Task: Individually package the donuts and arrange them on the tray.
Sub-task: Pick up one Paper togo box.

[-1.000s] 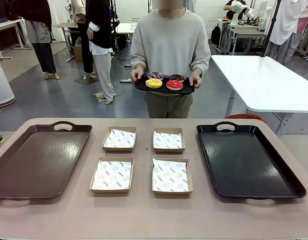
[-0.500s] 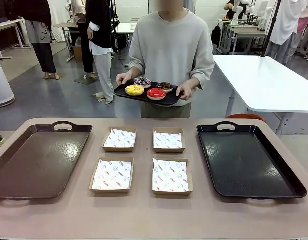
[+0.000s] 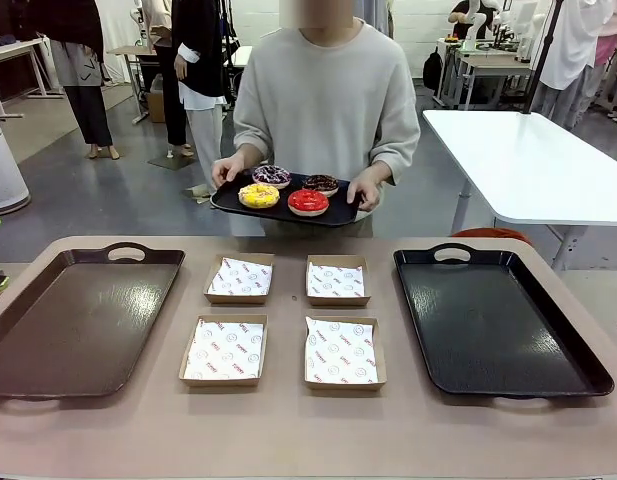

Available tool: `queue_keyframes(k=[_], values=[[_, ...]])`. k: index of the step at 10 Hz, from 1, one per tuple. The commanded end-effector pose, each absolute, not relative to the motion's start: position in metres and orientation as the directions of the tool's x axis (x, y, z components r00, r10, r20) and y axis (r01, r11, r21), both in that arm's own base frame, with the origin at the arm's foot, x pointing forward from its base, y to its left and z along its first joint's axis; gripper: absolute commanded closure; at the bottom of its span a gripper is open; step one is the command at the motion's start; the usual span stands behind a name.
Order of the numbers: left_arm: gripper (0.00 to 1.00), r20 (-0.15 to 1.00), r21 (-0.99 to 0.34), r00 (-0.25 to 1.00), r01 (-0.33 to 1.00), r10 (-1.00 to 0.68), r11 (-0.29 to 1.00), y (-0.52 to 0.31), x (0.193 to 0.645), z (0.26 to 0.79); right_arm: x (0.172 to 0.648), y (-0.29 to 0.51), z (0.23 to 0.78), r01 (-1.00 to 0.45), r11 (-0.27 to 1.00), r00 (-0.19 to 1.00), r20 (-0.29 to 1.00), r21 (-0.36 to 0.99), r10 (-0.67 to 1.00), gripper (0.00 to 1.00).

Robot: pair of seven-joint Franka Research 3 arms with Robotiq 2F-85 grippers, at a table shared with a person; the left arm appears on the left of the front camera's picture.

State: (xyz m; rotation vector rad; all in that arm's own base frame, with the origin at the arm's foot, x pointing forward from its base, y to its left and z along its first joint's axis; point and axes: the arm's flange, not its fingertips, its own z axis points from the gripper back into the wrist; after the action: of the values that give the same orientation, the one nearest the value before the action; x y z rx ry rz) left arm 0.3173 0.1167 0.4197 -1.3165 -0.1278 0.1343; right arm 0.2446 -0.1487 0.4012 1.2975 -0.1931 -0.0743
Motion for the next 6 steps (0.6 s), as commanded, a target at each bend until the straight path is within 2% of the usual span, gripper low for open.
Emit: queue_keyframes(k=[1, 6], values=[[0.0, 0.021, -0.973, 0.984, -0.021, 0.176, 0.23, 0.1166, 0.3178, 0.4211, 0.2427, -0.1504, 0.4014, -0.057, 0.256, 0.981, 0.102, 0.965, -0.168, 0.0], [0.0, 0.021, -0.973, 0.984, -0.021, 0.176, 0.23, 0.1166, 0.3178, 0.4211, 0.2427, -0.1504, 0.4014, -0.057, 0.256, 0.981, 0.102, 0.965, -0.168, 0.0]])
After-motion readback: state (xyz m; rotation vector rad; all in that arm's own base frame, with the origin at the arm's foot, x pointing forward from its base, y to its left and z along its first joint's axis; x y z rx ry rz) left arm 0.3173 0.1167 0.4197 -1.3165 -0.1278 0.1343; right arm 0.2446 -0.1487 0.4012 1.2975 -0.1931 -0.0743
